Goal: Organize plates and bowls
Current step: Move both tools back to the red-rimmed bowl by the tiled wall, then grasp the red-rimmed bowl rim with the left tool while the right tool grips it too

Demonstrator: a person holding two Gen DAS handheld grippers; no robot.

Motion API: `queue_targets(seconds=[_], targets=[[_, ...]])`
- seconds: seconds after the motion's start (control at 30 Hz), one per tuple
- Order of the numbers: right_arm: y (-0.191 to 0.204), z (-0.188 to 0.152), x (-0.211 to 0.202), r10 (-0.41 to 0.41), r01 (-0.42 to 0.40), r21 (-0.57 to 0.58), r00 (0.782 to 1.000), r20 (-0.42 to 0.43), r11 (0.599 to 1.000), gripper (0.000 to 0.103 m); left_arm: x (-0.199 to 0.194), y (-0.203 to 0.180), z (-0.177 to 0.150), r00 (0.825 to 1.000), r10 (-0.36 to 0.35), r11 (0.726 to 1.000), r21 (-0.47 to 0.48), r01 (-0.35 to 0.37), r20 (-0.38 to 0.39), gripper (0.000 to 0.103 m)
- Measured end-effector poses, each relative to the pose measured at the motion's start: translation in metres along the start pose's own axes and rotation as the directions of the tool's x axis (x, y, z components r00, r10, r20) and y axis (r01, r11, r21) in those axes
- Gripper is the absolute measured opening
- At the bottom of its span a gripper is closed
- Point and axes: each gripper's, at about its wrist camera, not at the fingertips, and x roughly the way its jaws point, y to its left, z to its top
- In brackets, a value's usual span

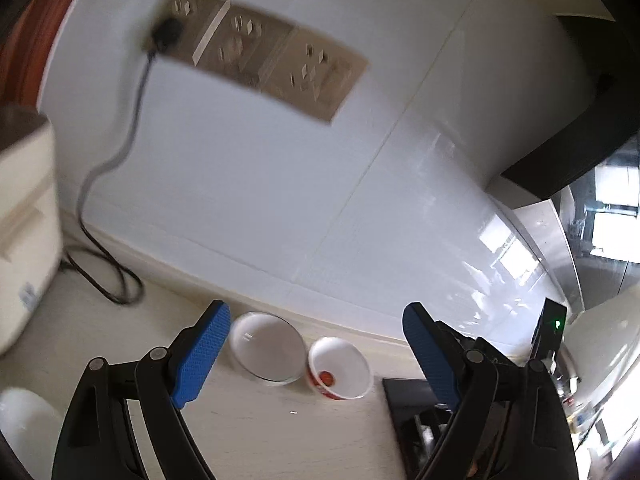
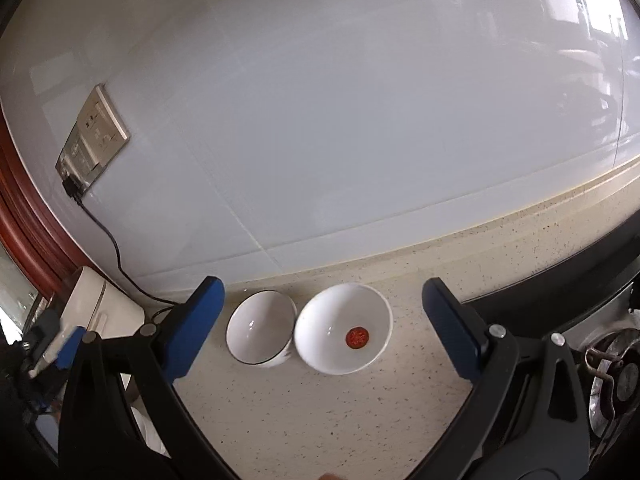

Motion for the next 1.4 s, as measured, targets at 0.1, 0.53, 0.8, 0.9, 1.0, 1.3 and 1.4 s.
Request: queue_targets(seconds=[0.1, 0.53, 0.8, 0.9, 1.0, 1.3, 1.4], targets=[[-0.019, -0.002, 0.012, -0.018, 0.018, 0.007, 1.000, -0.025, 1.000, 0.100, 0.033, -0.003, -0.010, 0.997, -0.023, 0.998, -0.052, 0.018, -0.080, 0.085], [-0.060, -0.025, 0.082, -0.057, 0.078, 0.093, 0.978, -0.201, 0.993, 0.080, 0.137, 0.019, -0.066, 0.894, -0.215, 0.920, -0.388, 0.051, -0.393, 0.049], [-0.065, -0.039, 0.112, -0.042, 0.072, 0.106, 0.964, -0.263, 0.992, 0.068, 0.174, 0.033, -0.088, 0.867, -0.225, 0.900, -0.435, 0.010, -0.444, 0.043], [-0.062, -0.041, 0.115, -0.034, 0.063, 0.101, 0.962, -0.269, 0.993, 0.064, 0.184, 0.029, -0.097, 0.861, -0.202, 0.912, -0.410, -0.009, -0.467, 0.043], [-0.058, -0.046, 0.125, -0.029, 0.056, 0.091, 0.961, -0.276, 0.994, 0.053, 0.192, 0.027, -0.102, 0.867, -0.183, 0.921, -0.390, -0.014, -0.463, 0.043], [-0.053, -0.056, 0.144, -0.045, 0.064, 0.059, 0.959, -0.281, 0.996, 0.037, 0.212, 0.026, -0.108, 0.890, -0.115, 0.946, -0.323, -0.038, -0.441, 0.043], [-0.053, -0.058, 0.147, -0.044, 0.063, 0.057, 0.957, -0.286, 0.996, 0.033, 0.214, 0.026, -0.106, 0.900, -0.077, 0.957, -0.284, -0.053, -0.428, 0.043]])
